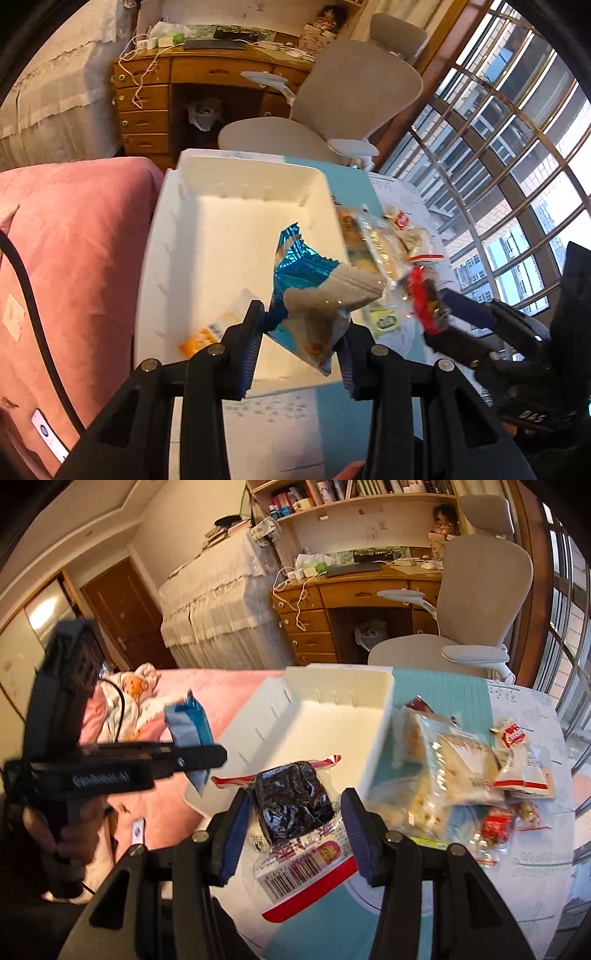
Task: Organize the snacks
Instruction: 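Carry both snacks over the white tray and open both grippers to drop them, then grasp the red date snack with the left gripper while the right moves to the nut snack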
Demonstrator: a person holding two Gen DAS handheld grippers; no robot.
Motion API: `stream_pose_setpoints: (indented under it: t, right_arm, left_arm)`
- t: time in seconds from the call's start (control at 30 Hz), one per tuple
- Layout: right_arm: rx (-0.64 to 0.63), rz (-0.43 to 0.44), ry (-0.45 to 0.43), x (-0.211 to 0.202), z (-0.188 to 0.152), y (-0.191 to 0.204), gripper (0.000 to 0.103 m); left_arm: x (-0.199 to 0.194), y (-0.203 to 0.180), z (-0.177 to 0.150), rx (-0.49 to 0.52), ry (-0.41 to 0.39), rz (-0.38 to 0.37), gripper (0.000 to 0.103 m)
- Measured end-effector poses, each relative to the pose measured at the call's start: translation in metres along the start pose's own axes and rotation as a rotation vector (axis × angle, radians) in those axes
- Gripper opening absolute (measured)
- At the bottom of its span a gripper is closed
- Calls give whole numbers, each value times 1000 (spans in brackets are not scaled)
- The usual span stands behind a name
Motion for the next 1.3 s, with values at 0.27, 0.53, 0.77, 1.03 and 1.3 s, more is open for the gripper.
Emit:
stream_pose_setpoints:
  t: [0.27,0.53,0.77,1.03,1.3]
  right_arm:
    - [79,-23,15,27,4,20,63]
    - [176,-62,29,28,-5,3,64]
    - [320,-84,84,24,-31,-33,64]
    - [488,-134,157,4,-71,-99,64]
    - [612,-175,193,-24,-99,-171,64]
  left_arm:
    - [2,45,3,-32,21,76,67]
    - [3,40,2,-15,32,66,70]
    - [18,6,-8,20,80,54,70]
    - [40,-54,-13,62,119,32,76]
    - [72,-128,-16,93,152,8,79]
Point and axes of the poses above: each gripper's, at about its wrist camera, not at the fingertips, and x roughly the way its jaws point, y to its left, z to its top, the point moved 6 cm from there along x, roughly the way its jaws point, and after that the axes turned 3 degrees about -x, right-handed, at the moved point
